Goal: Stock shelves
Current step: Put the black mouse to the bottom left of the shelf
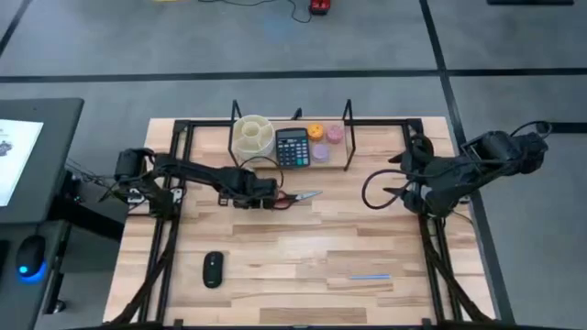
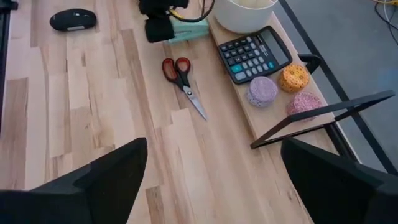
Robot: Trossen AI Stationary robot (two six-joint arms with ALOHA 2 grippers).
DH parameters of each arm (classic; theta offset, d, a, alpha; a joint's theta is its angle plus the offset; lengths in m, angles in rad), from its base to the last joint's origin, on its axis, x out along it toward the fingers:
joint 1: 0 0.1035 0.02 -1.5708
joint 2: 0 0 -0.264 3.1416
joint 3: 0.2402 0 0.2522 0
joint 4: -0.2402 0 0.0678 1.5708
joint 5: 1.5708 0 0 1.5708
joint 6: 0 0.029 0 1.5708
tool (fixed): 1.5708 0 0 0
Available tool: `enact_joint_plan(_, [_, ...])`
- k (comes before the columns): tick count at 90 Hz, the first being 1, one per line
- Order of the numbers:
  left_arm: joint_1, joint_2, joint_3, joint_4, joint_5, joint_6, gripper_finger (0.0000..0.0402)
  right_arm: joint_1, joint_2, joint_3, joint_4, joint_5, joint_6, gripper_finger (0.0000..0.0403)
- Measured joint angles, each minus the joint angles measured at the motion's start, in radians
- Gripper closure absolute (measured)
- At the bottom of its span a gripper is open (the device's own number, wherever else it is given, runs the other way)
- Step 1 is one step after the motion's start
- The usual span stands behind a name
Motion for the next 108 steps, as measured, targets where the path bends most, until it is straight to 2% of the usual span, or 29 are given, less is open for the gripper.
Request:
enact_joint_plan(33, [-0.248, -0.128, 0.01, -0.005, 0.033, -0.218, 0.0338, 0.001, 0.012, 0.0, 0.0, -0.017, 0.0, 0.0045])
enact_joint_plan(56, [-0.489, -0.148, 0.049, 0.04, 0.074, -0.518, 0.0338, 0.001, 0.04, 0.0, 0.0, -0.016, -0.004, 0.0045])
enact_joint_plan(62, [-0.542, -0.148, 0.051, 0.036, 0.078, -0.635, 0.0338, 0.0, 0.047, 0.0, 0.001, -0.016, -0.004, 0.0045])
enact_joint_plan(71, [-0.605, -0.147, 0.051, 0.02, 0.125, -0.746, 0.0332, 0.0, 0.06, 0.0, 0.001, -0.016, -0.014, 0.0045])
enact_joint_plan(87, [-0.685, -0.137, 0.051, 0.012, 0.208, -0.783, 0.0287, 0.001, 0.075, 0.0, 0.001, -0.017, -0.034, 0.0045])
enact_joint_plan(97, [-0.707, -0.127, 0.051, -0.048, 0.262, -0.786, 0.0238, 0.0, 0.075, 0.0, 0.001, -0.025, -0.038, 0.0045])
enact_joint_plan(108, [-0.716, -0.113, 0.049, -0.11, 0.265, -0.781, 0.0177, 0.011, 0.072, 0.0, 0.001, -0.027, -0.038, 0.0045])
